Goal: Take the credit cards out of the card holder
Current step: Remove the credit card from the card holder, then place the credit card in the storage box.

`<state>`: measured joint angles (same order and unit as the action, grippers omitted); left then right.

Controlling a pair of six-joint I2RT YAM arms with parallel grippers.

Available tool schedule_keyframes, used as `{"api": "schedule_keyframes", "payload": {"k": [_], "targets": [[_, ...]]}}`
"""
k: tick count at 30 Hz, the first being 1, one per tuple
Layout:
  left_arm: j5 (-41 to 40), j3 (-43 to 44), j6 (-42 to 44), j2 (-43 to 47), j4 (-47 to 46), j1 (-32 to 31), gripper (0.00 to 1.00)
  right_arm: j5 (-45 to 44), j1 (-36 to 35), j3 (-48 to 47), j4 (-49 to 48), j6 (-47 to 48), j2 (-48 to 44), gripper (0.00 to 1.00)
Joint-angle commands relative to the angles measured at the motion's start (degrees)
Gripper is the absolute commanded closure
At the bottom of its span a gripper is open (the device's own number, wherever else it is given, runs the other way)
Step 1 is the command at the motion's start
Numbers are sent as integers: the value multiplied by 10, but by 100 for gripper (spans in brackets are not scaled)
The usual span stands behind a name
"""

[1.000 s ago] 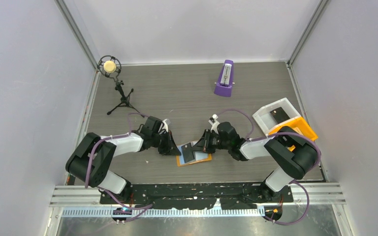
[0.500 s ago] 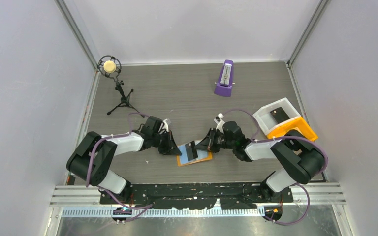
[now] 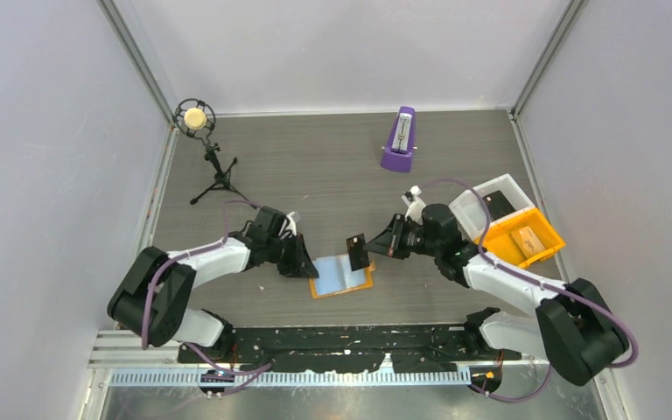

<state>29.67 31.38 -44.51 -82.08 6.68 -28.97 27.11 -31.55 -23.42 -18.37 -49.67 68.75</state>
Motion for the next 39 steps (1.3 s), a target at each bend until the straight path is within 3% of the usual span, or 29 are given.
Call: {"api": "schedule_keyframes", "payload": {"k": [1, 6, 11, 23, 31, 39], "targets": [[11, 32, 5, 69, 48, 0, 81, 43, 32, -63, 132, 104, -63, 95], [57, 74, 11, 133, 66, 0, 57, 136, 52, -117, 223, 201, -83, 95], [111, 105, 32, 170, 64, 0, 41, 213, 53, -155, 266, 240, -95, 95], [202, 133, 28, 162, -11, -23, 39, 289, 31, -150, 198, 191, -111, 95], [239, 143, 8, 128, -50, -58, 50, 302, 20, -136, 126, 153, -92, 95], [260, 136, -15, 101, -84, -62, 95, 298, 20, -130, 119, 151, -82, 94]]}}
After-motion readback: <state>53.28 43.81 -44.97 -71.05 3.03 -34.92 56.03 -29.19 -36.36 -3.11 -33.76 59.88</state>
